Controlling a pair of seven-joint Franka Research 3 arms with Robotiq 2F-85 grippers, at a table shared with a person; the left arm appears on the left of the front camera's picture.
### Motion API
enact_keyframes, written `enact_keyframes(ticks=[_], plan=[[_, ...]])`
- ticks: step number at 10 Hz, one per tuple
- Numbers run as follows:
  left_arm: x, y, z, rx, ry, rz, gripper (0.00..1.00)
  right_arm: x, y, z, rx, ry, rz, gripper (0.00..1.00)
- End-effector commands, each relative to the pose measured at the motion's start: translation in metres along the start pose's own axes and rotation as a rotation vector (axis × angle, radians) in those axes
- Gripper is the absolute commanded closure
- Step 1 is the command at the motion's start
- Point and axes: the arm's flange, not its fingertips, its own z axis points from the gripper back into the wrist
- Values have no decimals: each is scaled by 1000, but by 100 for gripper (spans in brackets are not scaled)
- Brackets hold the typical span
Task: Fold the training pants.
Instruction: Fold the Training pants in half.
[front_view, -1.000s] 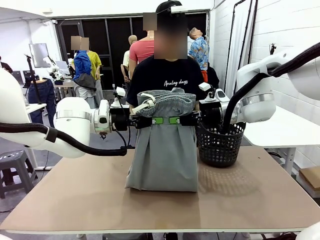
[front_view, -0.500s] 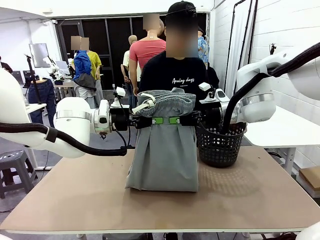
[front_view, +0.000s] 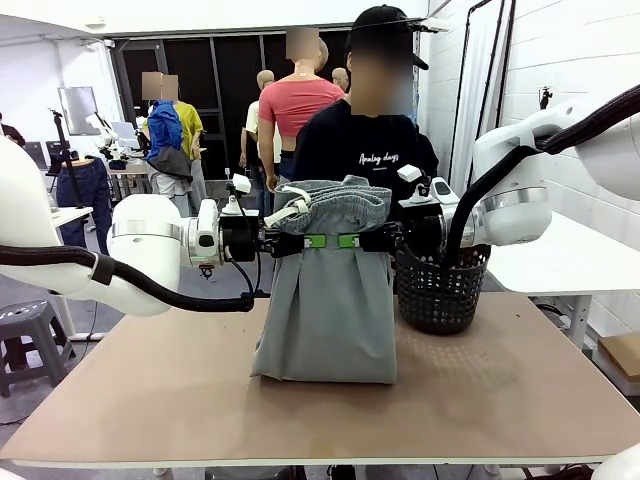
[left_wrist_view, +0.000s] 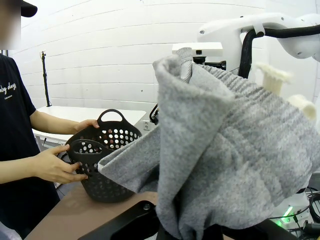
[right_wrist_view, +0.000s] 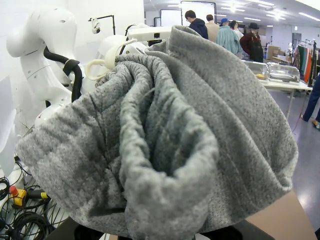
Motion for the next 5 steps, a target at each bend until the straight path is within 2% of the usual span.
enact_keyframes(ticks=[1, 5], plan=[[2, 0, 1, 3, 1, 5, 100, 1, 0, 0, -1, -5, -1, 100], [2, 0, 1, 3, 1, 5, 100, 1, 0, 0, -1, -5, -1, 100]])
